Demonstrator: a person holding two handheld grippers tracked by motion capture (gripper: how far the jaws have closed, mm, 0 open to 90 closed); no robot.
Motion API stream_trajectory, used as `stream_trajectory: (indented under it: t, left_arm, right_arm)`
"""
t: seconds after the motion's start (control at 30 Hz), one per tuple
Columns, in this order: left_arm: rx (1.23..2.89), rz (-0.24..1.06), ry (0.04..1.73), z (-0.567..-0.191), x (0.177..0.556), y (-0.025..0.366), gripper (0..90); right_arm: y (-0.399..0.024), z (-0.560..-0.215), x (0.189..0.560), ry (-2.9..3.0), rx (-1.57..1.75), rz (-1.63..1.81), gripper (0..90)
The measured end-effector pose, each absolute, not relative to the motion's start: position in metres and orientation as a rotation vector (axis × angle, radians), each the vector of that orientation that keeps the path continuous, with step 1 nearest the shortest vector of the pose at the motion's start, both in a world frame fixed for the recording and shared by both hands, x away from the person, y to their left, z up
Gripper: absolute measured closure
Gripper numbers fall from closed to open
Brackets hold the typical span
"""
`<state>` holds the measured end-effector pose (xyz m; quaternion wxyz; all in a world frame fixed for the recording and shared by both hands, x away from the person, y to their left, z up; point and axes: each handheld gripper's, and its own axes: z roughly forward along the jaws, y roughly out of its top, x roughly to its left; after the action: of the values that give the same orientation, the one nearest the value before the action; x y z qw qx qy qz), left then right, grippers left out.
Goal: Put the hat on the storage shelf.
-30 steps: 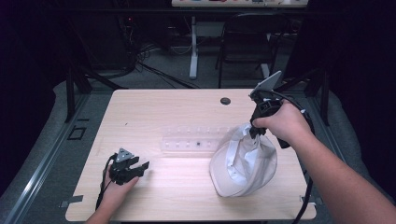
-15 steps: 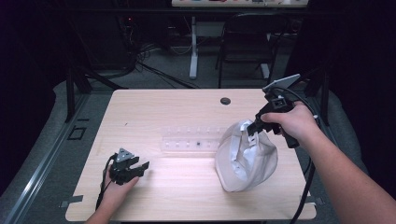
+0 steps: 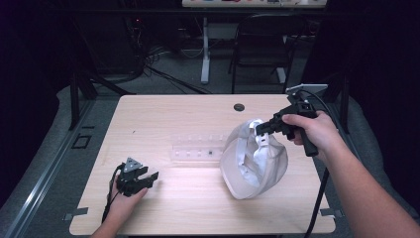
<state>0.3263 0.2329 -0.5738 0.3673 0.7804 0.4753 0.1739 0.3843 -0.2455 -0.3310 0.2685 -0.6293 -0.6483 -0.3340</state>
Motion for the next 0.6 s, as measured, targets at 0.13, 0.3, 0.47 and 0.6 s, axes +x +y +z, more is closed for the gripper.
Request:
stream_trajectory:
  t: [0.13,0.3,0.47,0.6]
  left_arm:
    - [2.006,0.445,1.220,-0.574,0.326,0.233,48.2]
    - [2.001,0.443,1.221,-0.574,0.326,0.232,48.2]
    - [1.994,0.448,1.209,-0.572,0.325,0.231,48.2]
    - [1.987,0.442,1.190,-0.570,0.323,0.228,47.8]
  right_arm:
    - [-0.244,-0.328,0.387,-1.706,-1.660,-0.973,84.2]
    - [-0.240,-0.325,0.390,-1.675,-1.652,-1.012,84.1]
    - [-0.237,-0.320,0.397,-1.644,-1.651,-1.057,84.2]
    - [-0.236,-0.317,0.402,-1.626,-1.654,-1.088,84.2]
